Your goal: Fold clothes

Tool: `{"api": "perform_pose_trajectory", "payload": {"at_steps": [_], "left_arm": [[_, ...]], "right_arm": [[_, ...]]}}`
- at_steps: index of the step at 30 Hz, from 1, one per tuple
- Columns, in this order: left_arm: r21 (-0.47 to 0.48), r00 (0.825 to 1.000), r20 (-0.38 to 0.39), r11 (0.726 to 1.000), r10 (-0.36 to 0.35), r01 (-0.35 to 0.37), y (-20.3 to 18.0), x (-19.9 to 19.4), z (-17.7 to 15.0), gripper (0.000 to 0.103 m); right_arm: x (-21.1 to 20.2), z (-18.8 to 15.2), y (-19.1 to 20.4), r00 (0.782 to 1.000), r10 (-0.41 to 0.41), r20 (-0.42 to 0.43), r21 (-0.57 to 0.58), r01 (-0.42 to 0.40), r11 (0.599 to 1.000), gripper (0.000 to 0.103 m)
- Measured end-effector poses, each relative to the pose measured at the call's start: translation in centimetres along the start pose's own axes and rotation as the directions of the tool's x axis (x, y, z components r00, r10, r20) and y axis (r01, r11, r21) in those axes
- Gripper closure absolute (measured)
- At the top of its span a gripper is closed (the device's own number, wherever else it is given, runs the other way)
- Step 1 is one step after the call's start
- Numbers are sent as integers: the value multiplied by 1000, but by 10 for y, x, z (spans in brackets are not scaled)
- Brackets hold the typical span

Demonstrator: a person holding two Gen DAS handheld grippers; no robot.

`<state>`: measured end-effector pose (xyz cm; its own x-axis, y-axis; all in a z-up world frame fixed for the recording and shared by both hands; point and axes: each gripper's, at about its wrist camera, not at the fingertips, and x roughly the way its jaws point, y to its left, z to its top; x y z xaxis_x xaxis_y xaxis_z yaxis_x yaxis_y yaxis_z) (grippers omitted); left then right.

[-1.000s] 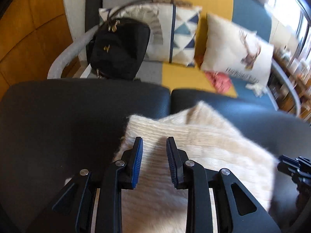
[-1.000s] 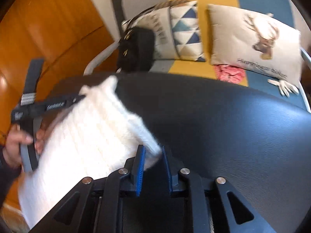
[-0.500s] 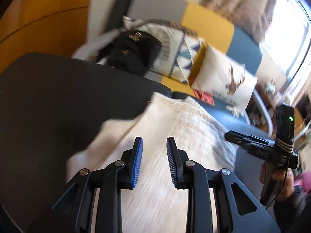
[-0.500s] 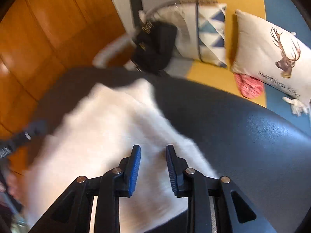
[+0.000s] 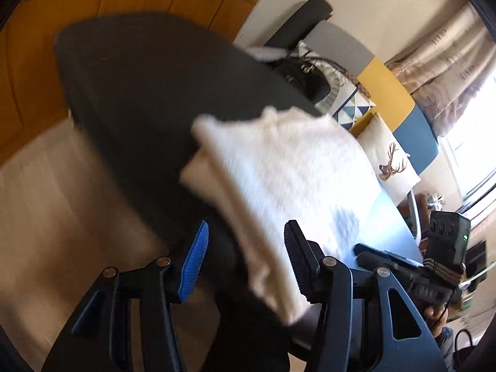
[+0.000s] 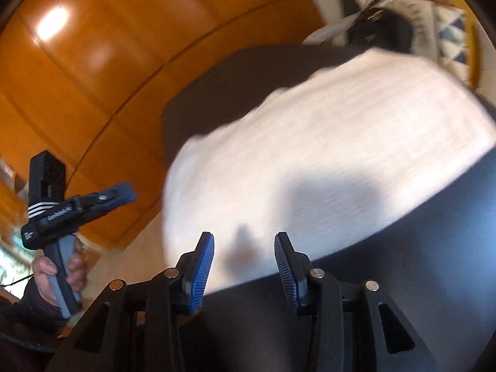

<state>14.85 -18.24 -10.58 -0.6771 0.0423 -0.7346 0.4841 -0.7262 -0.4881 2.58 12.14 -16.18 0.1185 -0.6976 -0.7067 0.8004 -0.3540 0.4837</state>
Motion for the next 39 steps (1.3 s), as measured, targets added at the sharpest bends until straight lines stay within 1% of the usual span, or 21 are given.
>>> {"api": "perform_pose_trajectory", "payload": {"at_steps": [2,3,5,7,8,10,11,15,17,19,21,25,26,27,28,31,32,34,35,37,39], "left_arm": [[-50,999,-41,998,-32,30,7,9,-9,49],[-55,998,-41,997,-51,48,7,10,-12,49],[-65,995,-43,994,-88,85,6,12,-17,49],[-23,990,-62,992,-127,126,-5,18,-22,49],[-2,987,-72,989,-146,146,-11,22,-25,49],[45,981,-115,986,-155,161,-21,30,-34,49],[49,980,-129,986,-152,159,-22,34,-36,49],[43,962,-190,978,-194,206,-21,42,-52,49],[78,953,-199,966,-229,248,-27,40,-57,49],[113,949,-194,955,-249,274,-36,39,-60,49],[143,951,-188,951,-247,275,-42,45,-59,49],[107,936,-237,950,-261,293,-39,65,-60,49],[118,933,-236,945,-272,305,-40,65,-61,53],[150,932,-231,936,-281,319,-43,61,-63,63],[198,933,-221,924,-283,327,-47,55,-66,88],[274,927,-198,891,-317,363,-58,44,-68,95],[297,924,-195,879,-328,374,-62,41,-69,95],[319,931,-218,881,-292,350,-63,49,-73,96],[330,934,-229,881,-273,339,-64,53,-76,97],[320,919,-268,874,-288,367,-63,57,-80,97],[302,913,-276,875,-299,378,-60,57,-81,95]], "right_arm": [[8,-14,30,999,19,-35,-76,-22,997,62],[11,-21,42,998,12,-55,-114,-18,993,62],[15,-34,55,996,-48,-77,-158,36,987,62],[17,-45,56,990,-113,-86,-155,99,983,62],[16,-49,51,986,-142,-86,-131,130,983,62],[15,-57,41,979,-186,-86,-79,180,981,62],[11,-61,36,979,-185,-81,-46,182,982,62],[-4,-73,14,981,-183,-61,82,187,979,62],[-12,-78,6,980,-192,-50,123,196,973,62],[-20,-83,1,978,-204,-42,160,208,965,62],[-28,-83,-8,976,-216,-32,191,218,957,62],[-40,-68,-16,971,-237,-14,237,234,943,62],[-41,-66,-18,969,-245,-11,242,240,940,62],[-43,-63,-20,968,-252,-8,245,247,938,62],[-44,-62,-21,966,-260,-5,245,253,936,62],[-50,-45,-26,952,-304,33,233,289,929,62],[-51,-36,-29,949,-312,50,232,293,928,62],[-46,-15,-34,941,-330,75,223,307,925,62],[-42,-7,-37,939,-337,71,218,315,924,62],[-28,1,-43,938,-346,26,204,334,920,62],[-14,9,-49,935,-355,-19,189,352,916,62]]}}
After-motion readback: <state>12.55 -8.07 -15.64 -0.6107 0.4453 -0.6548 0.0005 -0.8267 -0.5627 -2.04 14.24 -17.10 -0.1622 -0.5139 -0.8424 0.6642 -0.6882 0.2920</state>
